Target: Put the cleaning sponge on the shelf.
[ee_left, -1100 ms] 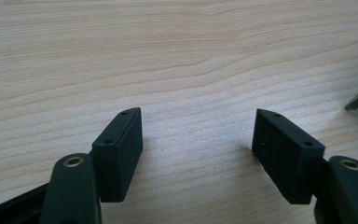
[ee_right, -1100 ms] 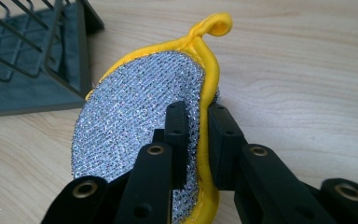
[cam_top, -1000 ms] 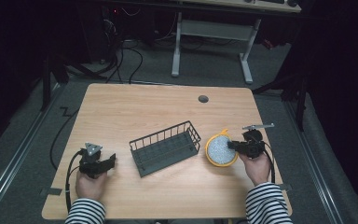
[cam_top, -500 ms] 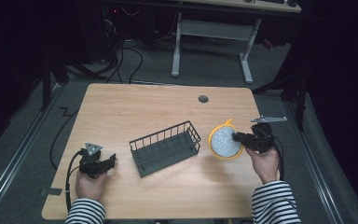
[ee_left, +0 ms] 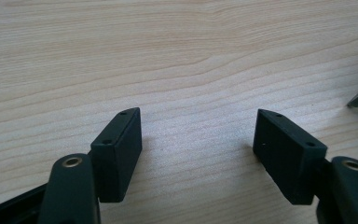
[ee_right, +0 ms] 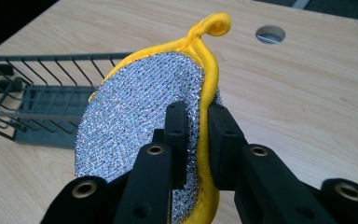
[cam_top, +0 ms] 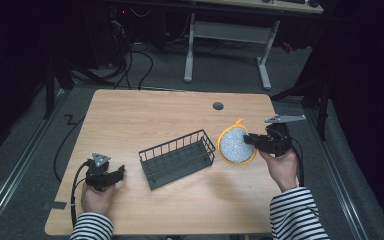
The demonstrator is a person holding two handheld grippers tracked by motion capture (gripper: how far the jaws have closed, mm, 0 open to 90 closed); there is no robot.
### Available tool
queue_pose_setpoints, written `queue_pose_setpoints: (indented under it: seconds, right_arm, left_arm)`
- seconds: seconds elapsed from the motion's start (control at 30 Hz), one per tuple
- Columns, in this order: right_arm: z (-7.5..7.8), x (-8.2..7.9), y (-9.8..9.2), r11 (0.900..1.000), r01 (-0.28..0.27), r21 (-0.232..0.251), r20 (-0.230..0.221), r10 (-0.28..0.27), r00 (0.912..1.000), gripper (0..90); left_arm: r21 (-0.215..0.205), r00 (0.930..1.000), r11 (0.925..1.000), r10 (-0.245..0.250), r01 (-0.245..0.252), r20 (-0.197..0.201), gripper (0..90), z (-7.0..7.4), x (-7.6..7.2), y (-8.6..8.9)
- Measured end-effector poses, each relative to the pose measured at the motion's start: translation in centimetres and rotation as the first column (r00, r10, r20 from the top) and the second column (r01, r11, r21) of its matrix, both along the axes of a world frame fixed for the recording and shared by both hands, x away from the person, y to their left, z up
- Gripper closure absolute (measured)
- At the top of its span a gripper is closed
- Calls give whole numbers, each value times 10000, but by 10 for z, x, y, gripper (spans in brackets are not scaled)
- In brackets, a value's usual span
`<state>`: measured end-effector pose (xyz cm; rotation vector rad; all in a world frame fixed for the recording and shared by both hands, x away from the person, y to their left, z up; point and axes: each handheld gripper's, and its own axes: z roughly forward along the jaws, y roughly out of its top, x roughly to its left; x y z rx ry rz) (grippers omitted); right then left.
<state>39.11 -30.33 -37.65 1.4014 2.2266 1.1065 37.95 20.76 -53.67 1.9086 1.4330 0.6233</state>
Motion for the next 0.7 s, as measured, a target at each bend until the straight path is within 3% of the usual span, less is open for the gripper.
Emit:
queue_pose_setpoints:
  seconds: [0.3, 0.7]
  right_arm:
    - [13, 9, 18, 9990, -408, 165, 189, 405, 9990, 797]
    - [23, 26, 51, 9947, -1032, -24, 345, 1033, 9941, 796]
  left_arm:
    - [-4, 10000, 10000, -11, 11, -4, 328, 0, 0, 0]
    - [-27, 10000, 10000, -23, 23, -9, 327, 0, 0, 0]
